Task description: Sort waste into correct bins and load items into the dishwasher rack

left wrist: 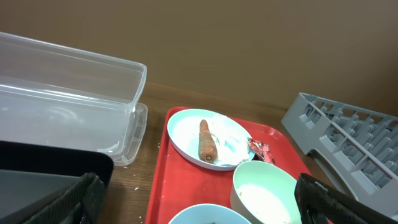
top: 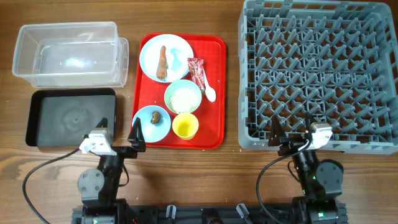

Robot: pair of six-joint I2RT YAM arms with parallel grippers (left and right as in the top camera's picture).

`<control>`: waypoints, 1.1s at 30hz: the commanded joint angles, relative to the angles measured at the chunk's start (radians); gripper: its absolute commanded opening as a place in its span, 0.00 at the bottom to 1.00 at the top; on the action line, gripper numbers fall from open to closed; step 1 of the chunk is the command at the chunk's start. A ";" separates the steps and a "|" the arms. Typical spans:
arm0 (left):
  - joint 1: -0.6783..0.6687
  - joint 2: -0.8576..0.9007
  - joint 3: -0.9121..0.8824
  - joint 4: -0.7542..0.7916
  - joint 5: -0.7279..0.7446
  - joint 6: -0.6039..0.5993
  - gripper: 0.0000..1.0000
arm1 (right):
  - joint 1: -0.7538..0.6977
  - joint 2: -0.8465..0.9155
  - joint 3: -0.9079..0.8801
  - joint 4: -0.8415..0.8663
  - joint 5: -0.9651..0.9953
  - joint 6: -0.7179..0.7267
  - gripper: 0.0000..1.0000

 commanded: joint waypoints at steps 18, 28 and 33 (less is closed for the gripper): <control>-0.008 -0.010 -0.005 -0.001 0.013 0.012 1.00 | -0.004 0.004 -0.008 0.011 0.032 -0.071 1.00; -0.008 0.350 0.352 0.054 0.093 -0.014 1.00 | -0.004 0.056 0.166 0.173 -0.006 -0.168 1.00; -0.019 0.912 0.957 -0.285 0.111 -0.008 1.00 | -0.004 0.295 0.438 -0.020 -0.005 -0.204 1.00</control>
